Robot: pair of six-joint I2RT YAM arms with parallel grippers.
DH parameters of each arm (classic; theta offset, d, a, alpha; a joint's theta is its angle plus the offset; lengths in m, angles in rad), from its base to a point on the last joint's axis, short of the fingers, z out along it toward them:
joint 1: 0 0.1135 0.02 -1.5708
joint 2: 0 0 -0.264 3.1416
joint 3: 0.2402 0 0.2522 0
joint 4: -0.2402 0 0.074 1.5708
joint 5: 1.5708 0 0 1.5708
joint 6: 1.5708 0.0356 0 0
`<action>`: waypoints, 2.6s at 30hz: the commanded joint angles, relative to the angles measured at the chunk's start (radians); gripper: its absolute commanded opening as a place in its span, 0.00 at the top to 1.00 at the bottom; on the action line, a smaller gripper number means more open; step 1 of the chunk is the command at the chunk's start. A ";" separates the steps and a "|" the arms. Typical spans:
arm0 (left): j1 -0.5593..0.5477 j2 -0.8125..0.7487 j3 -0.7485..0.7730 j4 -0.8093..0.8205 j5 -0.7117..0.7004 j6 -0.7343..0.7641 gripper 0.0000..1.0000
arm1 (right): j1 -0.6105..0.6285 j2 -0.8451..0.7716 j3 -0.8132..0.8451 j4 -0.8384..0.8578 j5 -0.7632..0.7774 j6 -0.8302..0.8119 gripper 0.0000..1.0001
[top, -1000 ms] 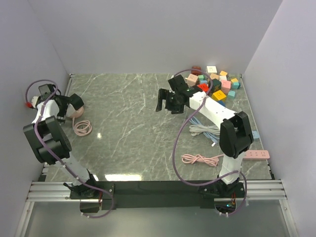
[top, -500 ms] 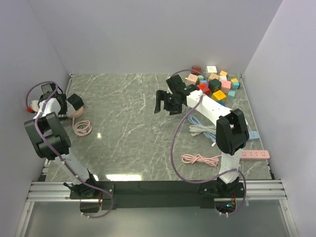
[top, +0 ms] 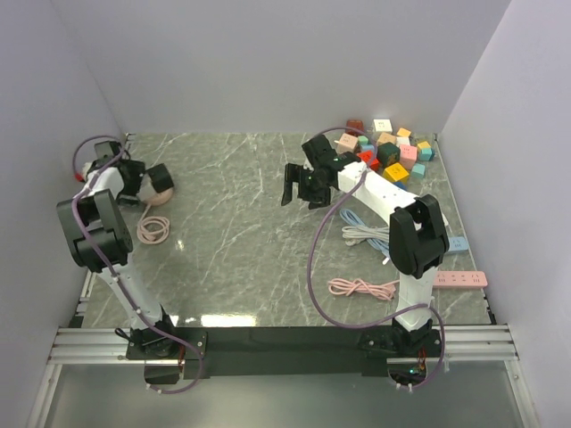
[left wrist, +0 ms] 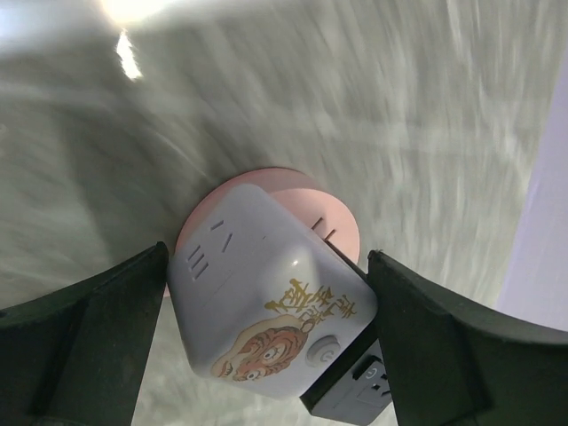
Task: Pull the plug off the socket
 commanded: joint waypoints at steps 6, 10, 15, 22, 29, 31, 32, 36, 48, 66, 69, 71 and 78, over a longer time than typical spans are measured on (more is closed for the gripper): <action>-0.246 0.087 0.075 0.010 0.384 0.285 0.20 | -0.015 -0.015 0.048 0.005 -0.006 0.001 0.05; -0.380 0.151 0.118 -0.019 0.475 0.425 0.23 | -0.012 -0.045 0.035 0.040 -0.070 -0.051 0.05; -0.536 0.170 0.132 -0.039 0.490 0.465 0.23 | -0.006 -0.053 0.078 -0.024 -0.089 -0.097 0.04; -0.611 0.138 0.176 -0.065 0.539 0.488 0.22 | 0.048 -0.070 0.081 -0.015 -0.098 -0.176 0.03; -0.613 0.080 0.296 -0.155 0.480 0.531 0.09 | 0.109 -0.041 0.113 -0.034 0.046 -0.344 0.00; -0.610 0.061 0.316 -0.158 0.463 0.525 0.01 | 0.114 -0.021 0.122 -0.023 0.072 -0.390 0.00; -0.607 0.054 0.317 -0.154 0.455 0.522 0.01 | 0.120 -0.016 0.137 -0.020 0.074 -0.405 0.00; -0.596 0.035 0.299 -0.123 0.434 0.516 0.01 | 0.121 0.017 0.177 0.006 0.086 -0.472 0.00; -0.575 0.240 0.510 -0.235 0.618 0.678 0.02 | 0.138 0.128 0.211 0.086 0.058 -0.579 0.00; -0.616 0.382 0.601 -0.418 0.779 0.844 0.02 | 0.149 0.132 0.202 0.075 0.013 -0.562 0.00; -0.622 0.353 0.563 -0.399 0.756 0.826 0.02 | 0.170 0.160 0.233 0.049 -0.024 -0.534 0.00; -0.625 0.343 0.553 -0.398 0.760 0.824 0.02 | 0.184 0.169 0.243 0.037 -0.026 -0.511 0.00; -0.628 0.322 0.530 -0.373 0.762 0.809 0.02 | 0.200 0.243 0.292 -0.018 0.083 -0.464 0.00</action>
